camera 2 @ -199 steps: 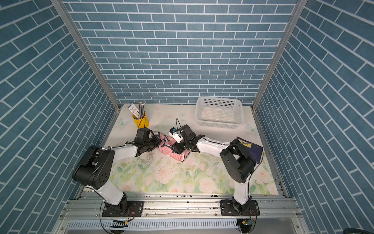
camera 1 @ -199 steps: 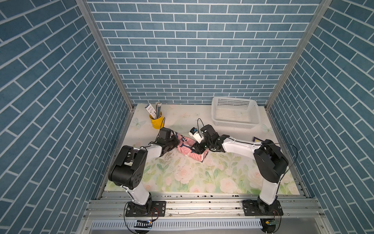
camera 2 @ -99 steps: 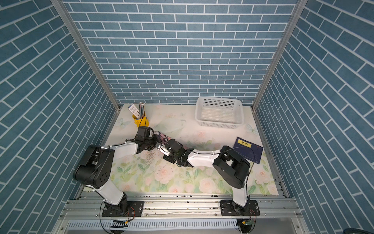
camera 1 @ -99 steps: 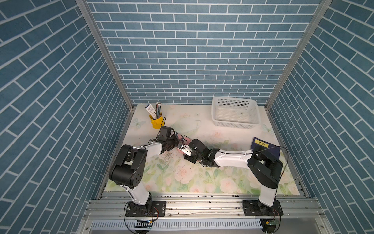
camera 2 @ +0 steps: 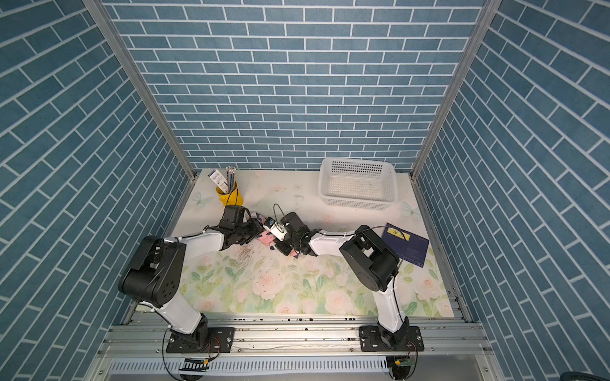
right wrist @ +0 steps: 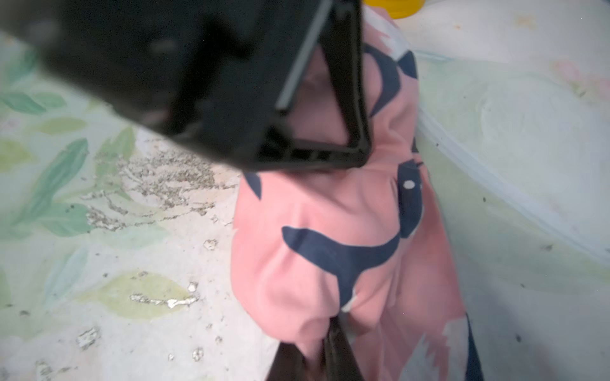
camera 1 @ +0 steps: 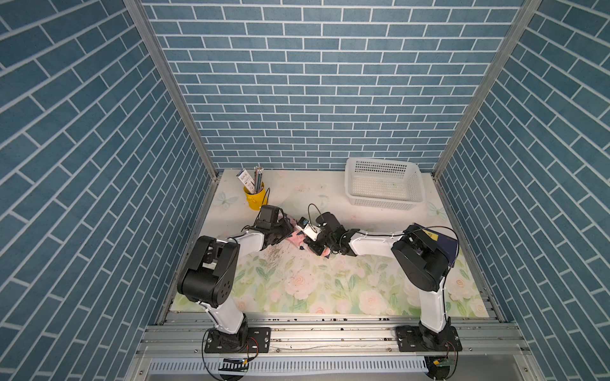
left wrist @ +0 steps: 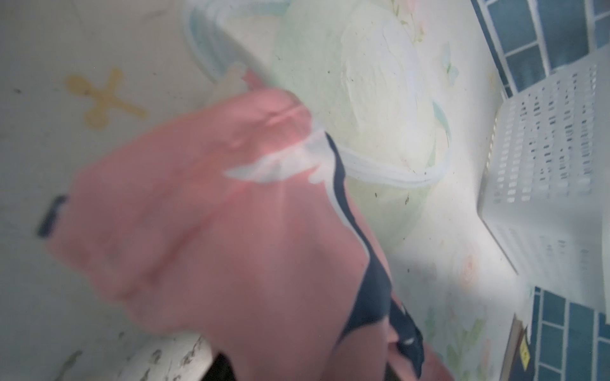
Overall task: Roll up the shorts
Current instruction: Roll the shorts at the center of the board.
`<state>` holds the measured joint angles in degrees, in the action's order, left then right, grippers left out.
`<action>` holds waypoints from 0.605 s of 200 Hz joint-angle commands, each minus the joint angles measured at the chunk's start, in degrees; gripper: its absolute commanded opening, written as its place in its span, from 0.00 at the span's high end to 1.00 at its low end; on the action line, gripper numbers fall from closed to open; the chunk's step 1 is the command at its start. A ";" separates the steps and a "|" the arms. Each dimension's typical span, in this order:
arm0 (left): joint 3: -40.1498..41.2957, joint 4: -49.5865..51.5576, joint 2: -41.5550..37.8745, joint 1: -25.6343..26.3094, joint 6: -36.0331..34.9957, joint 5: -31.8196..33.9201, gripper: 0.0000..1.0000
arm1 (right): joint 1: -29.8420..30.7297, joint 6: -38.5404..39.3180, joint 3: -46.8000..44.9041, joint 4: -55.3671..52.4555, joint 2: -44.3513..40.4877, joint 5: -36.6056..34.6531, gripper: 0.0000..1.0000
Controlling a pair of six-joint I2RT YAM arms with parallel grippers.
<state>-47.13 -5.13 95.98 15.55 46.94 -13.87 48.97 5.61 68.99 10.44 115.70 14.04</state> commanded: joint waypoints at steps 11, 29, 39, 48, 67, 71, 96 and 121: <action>-0.17 3.72 -5.05 0.12 -1.78 1.56 0.27 | -4.98 -14.01 -0.92 0.41 4.75 19.06 0.95; 1.23 3.42 -10.11 -0.09 -2.97 4.41 0.22 | -6.20 -17.47 -0.90 1.36 5.87 22.85 0.95; 2.68 2.66 -12.94 -0.10 -3.41 5.08 0.21 | -6.68 -19.48 -0.52 1.65 6.64 24.54 0.95; 4.30 2.04 -15.37 -0.08 -3.37 5.27 0.20 | -7.16 -21.31 0.17 1.65 7.53 26.68 0.95; 8.87 0.12 -20.26 0.09 -3.04 5.55 0.20 | -7.57 -23.09 2.53 -0.34 9.20 28.84 0.95; 10.08 -0.42 -21.46 0.21 -2.78 5.48 0.19 | -7.57 -23.17 2.98 -0.90 9.42 28.85 0.95; 17.40 -5.83 -24.92 1.23 0.39 4.09 0.18 | -7.66 -23.81 5.83 -4.43 11.43 29.53 0.95; 21.71 -12.82 -22.55 3.70 3.39 4.38 0.17 | -7.79 -25.73 8.14 -7.41 12.92 29.88 0.95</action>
<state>-28.77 -10.46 71.68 17.08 47.22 -9.72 40.64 -15.94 75.92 11.49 124.92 42.19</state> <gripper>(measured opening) 0.825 0.120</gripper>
